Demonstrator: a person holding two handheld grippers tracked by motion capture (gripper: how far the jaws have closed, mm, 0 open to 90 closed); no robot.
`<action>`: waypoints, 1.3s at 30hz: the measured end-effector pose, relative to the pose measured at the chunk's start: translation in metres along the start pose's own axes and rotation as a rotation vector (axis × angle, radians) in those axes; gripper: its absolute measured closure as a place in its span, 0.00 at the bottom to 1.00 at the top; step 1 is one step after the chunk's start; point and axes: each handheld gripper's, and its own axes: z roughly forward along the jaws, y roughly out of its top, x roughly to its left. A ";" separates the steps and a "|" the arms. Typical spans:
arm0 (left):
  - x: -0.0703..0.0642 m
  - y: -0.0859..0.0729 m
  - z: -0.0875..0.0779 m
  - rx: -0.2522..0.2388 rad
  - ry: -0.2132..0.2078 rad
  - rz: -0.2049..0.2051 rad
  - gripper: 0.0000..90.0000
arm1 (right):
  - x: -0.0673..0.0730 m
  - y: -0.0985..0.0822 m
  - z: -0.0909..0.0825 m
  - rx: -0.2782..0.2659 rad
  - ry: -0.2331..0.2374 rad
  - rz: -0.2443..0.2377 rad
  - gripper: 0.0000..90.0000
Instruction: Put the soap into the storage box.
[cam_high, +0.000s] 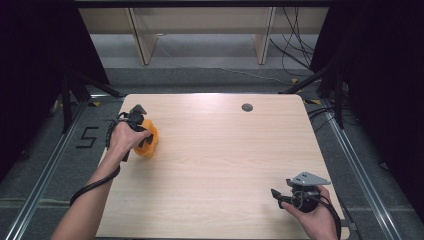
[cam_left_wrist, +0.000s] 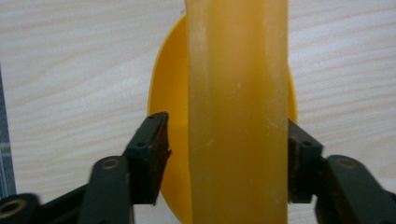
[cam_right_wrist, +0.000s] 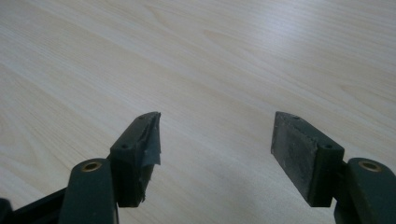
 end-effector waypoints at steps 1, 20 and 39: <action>0.000 -0.001 -0.001 -0.012 -0.003 -0.003 0.40 | 0.000 0.000 0.000 0.001 0.000 -0.003 0.37; 0.001 -0.028 -0.043 -0.130 -0.005 0.036 0.28 | 0.000 0.000 0.000 0.004 -0.001 -0.004 0.37; 0.010 -0.099 -0.063 -0.310 -0.066 0.048 0.28 | -0.001 0.000 0.000 -0.003 -0.012 -0.017 0.37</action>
